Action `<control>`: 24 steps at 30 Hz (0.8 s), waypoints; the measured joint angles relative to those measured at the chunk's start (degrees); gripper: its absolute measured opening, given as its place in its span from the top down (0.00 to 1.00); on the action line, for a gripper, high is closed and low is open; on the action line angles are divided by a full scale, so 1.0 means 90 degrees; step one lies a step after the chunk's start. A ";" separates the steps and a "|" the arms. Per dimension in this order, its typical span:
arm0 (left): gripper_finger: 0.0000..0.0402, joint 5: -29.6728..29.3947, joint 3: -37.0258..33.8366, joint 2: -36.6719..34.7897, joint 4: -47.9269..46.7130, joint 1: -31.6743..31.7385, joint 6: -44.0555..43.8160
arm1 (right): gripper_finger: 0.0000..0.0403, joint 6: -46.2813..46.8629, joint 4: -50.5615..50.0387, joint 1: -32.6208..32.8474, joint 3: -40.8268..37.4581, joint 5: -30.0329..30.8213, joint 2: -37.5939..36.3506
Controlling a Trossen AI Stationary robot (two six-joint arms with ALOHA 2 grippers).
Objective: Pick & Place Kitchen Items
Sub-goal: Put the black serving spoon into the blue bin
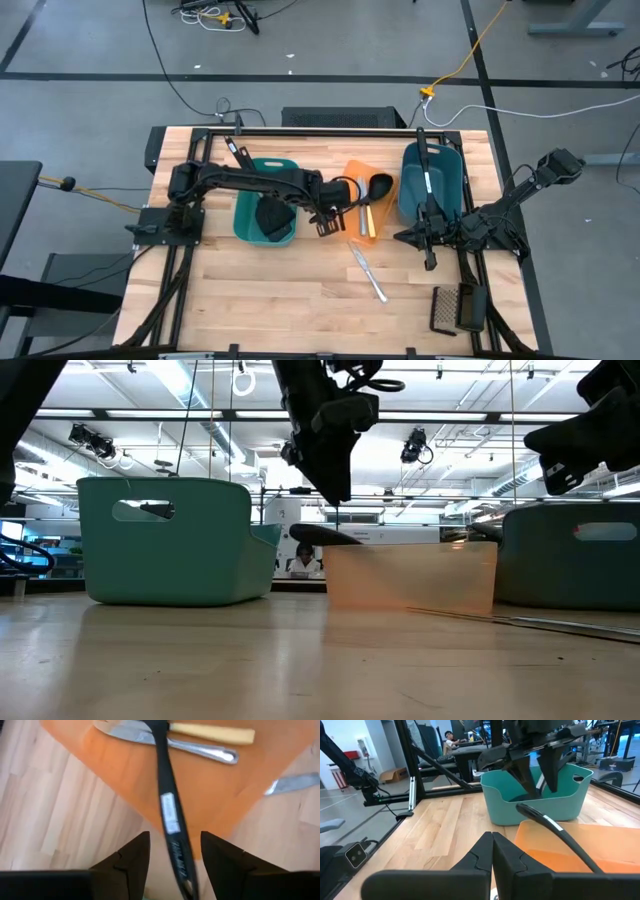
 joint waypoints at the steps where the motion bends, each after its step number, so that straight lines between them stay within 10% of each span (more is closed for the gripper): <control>1: 0.56 0.0030 0.0000 0.0000 0.0051 0.0027 0.0000 | 0.98 0.0000 -0.0007 0.0000 0.0000 0.0000 0.0000; 13: 0.70 0.0833 0.0116 0.0275 0.1000 0.0177 0.0960 | 0.98 -0.0039 -0.0001 -0.0002 0.0000 0.0005 0.0000; 24: 0.46 0.0848 0.1952 0.1914 -0.0400 0.0349 0.1587 | 0.98 -0.0004 0.0076 -0.0109 0.0000 0.0137 0.0039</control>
